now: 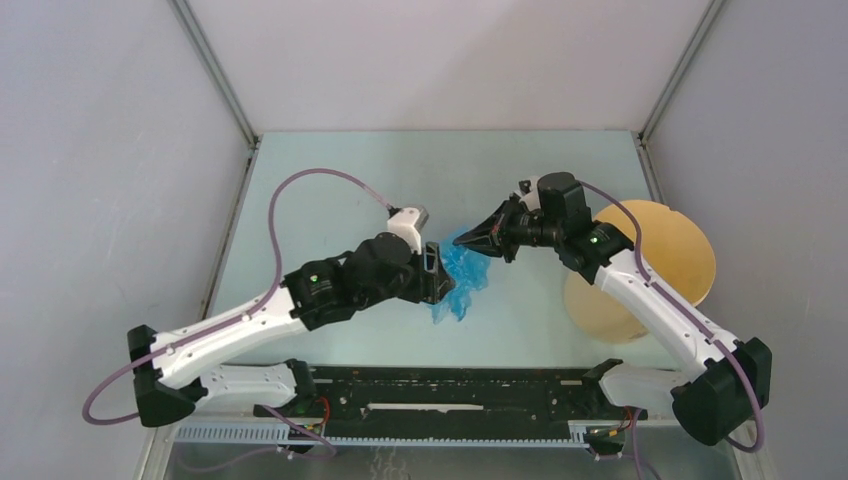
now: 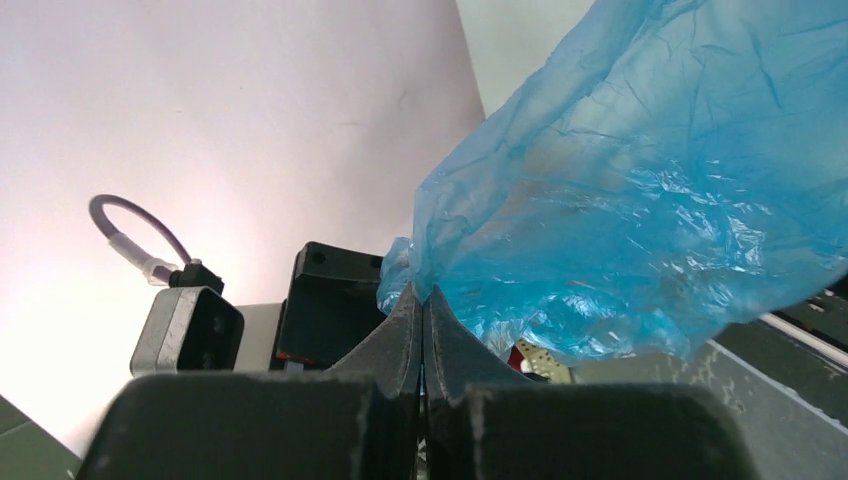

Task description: Put the trash bags into the trash bin

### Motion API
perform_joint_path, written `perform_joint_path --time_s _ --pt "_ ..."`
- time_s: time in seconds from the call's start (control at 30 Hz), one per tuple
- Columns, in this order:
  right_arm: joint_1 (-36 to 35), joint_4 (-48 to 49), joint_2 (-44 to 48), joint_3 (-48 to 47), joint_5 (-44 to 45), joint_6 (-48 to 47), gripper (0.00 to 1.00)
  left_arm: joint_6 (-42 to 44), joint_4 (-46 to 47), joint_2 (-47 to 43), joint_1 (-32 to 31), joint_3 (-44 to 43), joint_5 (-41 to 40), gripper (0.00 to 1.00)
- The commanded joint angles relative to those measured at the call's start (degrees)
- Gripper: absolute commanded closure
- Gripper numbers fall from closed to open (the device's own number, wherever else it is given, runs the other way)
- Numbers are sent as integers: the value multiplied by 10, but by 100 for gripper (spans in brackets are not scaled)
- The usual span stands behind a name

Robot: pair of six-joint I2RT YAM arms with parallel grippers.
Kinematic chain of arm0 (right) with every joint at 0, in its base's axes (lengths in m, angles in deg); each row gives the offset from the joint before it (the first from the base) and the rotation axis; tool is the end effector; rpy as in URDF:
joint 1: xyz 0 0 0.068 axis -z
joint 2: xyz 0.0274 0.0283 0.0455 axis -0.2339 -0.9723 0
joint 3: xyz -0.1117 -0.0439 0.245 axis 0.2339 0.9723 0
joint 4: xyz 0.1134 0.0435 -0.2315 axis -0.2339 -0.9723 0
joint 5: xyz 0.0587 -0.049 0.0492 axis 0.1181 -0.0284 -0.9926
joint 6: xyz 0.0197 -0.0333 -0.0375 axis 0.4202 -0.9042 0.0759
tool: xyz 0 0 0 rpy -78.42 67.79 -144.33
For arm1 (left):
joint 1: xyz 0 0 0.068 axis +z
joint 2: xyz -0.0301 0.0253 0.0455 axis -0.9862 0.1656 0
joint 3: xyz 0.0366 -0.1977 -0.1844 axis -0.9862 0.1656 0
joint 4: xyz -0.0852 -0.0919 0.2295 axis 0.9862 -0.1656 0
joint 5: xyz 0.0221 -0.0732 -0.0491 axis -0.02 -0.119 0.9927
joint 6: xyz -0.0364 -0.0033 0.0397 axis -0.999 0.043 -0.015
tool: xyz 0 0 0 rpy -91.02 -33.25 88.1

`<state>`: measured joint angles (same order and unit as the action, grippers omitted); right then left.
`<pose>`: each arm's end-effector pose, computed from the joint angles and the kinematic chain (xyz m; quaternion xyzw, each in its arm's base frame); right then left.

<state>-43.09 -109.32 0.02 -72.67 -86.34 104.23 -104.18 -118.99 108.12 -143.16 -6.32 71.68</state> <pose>0.2179 0.1470 0.3341 0.1931 0.8157 0.5397 0.0784 0.1162 -0.2101 0.3453 0.1235 0.8706 -0.3137 0.3583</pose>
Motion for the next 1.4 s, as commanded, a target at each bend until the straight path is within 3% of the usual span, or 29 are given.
perform_joint_path --time_s 0.0,0.07,0.13,0.37,0.5,0.57,0.63,0.73,0.77,0.97,1.1,1.2,1.37 --pt "5 32 15 -7 -3 42 100 -32 -16 -61 -1 0 -101 37" --pt "5 26 20 -7 0 39 100 -31 -17 -74 0 9 -102 21" --pt "5 23 26 -7 3 36 100 -34 -16 -73 3 14 -87 18" --pt "6 7 44 -7 22 28 100 -90 73 -71 56 50 29 32" --pt "9 27 47 -6 18 43 100 -107 83 -82 84 78 48 39" --pt "9 32 45 -7 8 48 100 -120 112 -94 97 99 65 45" --pt "9 31 44 -6 0 45 100 -128 156 -102 112 112 102 58" --pt "17 29 47 -6 -11 18 100 -126 174 -103 126 102 130 96" --pt "26 27 48 -6 -16 -1 93 -125 166 -104 130 93 129 100" --pt "136 -8 36 -7 -113 -168 48 -130 100 -143 174 60 153 100" --pt "182 -87 29 -23 -167 -308 30 -166 19 -155 233 47 200 100" --pt "142 -161 52 -51 -128 -416 21 -224 16 -150 273 55 270 100" --pt "-29 -180 87 -52 32 -418 17 -287 90 -132 277 54 315 100"
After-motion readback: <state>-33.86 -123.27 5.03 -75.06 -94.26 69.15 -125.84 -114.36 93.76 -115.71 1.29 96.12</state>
